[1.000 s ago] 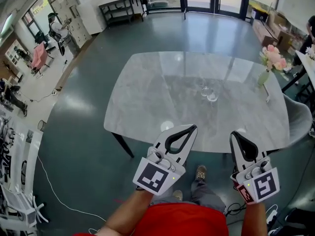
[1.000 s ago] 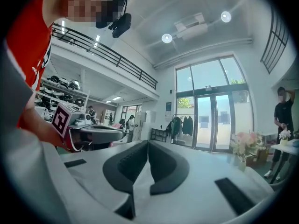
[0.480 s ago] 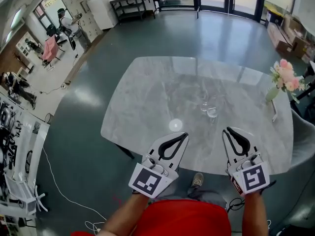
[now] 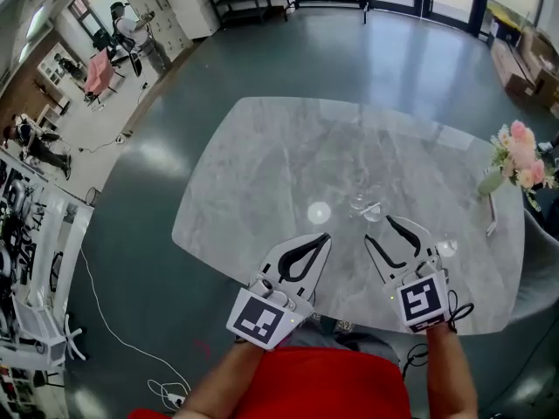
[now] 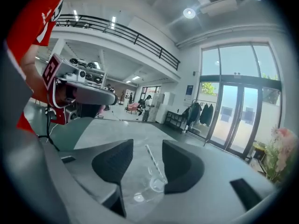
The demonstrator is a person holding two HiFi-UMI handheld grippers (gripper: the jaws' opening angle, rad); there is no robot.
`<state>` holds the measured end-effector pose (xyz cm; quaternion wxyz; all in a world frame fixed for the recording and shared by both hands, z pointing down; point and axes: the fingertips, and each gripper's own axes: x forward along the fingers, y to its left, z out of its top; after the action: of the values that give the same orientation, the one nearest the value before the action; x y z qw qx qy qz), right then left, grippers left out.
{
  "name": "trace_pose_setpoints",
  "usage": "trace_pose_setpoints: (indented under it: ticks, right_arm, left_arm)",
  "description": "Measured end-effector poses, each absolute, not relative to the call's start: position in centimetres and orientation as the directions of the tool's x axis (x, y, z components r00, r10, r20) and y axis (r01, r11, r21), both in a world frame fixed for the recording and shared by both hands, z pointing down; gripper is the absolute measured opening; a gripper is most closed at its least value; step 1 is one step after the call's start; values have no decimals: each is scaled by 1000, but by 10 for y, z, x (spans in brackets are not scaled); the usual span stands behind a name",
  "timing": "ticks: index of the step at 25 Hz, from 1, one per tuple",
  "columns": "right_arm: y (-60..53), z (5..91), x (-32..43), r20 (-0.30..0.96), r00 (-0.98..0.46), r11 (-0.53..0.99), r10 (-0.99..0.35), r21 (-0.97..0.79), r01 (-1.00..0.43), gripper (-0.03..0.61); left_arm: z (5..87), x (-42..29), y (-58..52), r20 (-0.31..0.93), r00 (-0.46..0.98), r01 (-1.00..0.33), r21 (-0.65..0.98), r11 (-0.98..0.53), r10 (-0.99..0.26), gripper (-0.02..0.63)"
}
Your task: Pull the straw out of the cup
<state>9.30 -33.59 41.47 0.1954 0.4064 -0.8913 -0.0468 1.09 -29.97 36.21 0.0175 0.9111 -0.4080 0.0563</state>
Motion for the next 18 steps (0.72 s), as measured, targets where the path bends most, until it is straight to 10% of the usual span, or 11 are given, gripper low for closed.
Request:
trace_pose_setpoints:
  ticks: [13, 18]
  right_arm:
    - [-386, 481, 70, 442, -546, 693, -712, 313, -650, 216]
    - [-400, 486, 71, 417, -517, 653, -748, 316, -689, 57]
  left_arm:
    - [376, 8, -337, 153, 687, -719, -1, -695, -710, 8]
    - [383, 2, -347, 163, 690, -716, 14, -698, -705, 8]
